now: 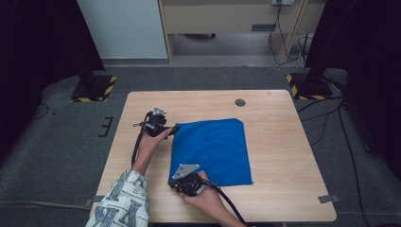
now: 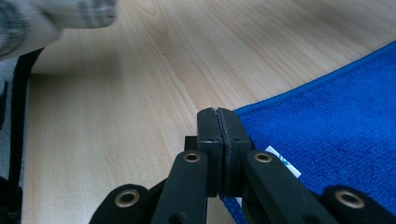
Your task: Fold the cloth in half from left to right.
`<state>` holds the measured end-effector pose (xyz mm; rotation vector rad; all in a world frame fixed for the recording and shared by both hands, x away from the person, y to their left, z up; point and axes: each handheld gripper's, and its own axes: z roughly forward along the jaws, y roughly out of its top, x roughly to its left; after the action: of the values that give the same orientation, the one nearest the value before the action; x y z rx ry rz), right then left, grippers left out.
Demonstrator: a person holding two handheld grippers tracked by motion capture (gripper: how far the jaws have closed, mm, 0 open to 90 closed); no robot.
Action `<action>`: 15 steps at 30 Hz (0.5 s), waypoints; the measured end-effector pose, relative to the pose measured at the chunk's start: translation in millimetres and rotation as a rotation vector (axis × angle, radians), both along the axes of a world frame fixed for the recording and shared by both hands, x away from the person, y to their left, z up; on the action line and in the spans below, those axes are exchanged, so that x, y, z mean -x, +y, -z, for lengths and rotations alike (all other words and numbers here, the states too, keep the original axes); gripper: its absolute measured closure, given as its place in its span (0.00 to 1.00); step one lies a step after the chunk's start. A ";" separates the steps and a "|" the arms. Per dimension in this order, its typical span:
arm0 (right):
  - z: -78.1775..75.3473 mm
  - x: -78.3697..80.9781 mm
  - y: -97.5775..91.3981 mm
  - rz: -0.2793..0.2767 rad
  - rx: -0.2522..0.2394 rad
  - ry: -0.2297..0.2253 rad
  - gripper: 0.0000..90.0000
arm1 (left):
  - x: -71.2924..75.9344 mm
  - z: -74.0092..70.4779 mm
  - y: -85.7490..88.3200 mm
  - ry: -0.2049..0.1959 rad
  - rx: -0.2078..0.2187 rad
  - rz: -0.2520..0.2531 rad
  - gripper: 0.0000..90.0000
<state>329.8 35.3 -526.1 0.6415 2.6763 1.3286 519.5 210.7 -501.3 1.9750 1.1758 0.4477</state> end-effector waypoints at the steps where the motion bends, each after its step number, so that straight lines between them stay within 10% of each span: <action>1: -0.3 1.5 0.5 -0.003 -0.004 0.000 0.99 | -1.4 1.8 -0.5 -0.009 0.003 -0.001 0.31; 15: 0.2 8.9 2.1 -0.008 -0.019 0.015 0.99 | -14.1 32.7 -0.4 0.027 -0.062 -0.003 0.36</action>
<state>320.9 37.5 -526.3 0.6464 2.6841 1.3587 533.6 210.4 -534.0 2.0386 1.1947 0.4660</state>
